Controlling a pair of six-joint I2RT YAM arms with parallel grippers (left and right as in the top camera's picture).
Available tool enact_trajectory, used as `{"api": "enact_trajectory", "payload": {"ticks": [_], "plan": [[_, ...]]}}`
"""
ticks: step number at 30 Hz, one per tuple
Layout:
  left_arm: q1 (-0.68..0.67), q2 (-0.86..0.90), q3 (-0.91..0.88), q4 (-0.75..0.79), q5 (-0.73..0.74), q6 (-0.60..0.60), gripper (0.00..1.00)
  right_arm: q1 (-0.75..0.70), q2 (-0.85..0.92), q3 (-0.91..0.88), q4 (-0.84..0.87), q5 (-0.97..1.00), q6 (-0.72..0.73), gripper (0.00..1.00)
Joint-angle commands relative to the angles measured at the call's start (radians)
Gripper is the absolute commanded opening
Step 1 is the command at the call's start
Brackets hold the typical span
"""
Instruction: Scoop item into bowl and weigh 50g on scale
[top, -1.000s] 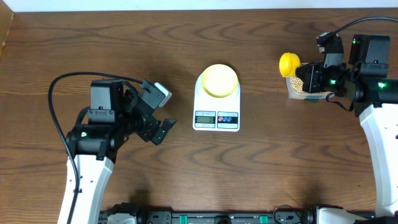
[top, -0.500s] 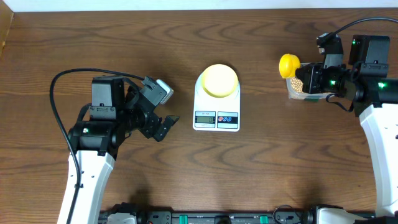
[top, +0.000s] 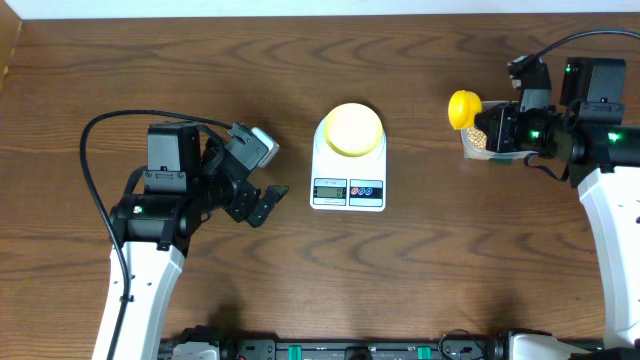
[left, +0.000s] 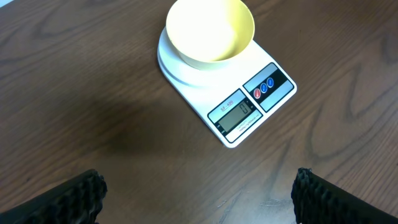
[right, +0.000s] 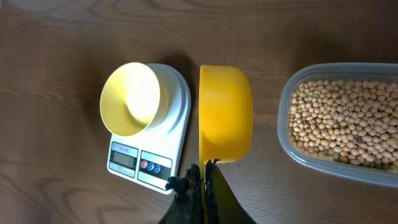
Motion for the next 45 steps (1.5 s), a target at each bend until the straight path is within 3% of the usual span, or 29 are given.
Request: {"api": "enact_trajectory", "payload": {"ticks": [1,14,45], "plan": [[0.0,0.003,0.014,0.004,0.024,0.013,0.97,0.004,-0.002,0.015,-0.005,-0.016,-0.015,0.01],[0.0,0.003,0.014,0.004,0.09,0.006,0.98,0.004,-0.002,0.015,-0.019,-0.016,-0.015,0.01],[0.0,0.003,0.014,0.005,0.089,0.008,0.97,0.004,-0.002,0.015,-0.019,-0.013,-0.015,0.01]]}}
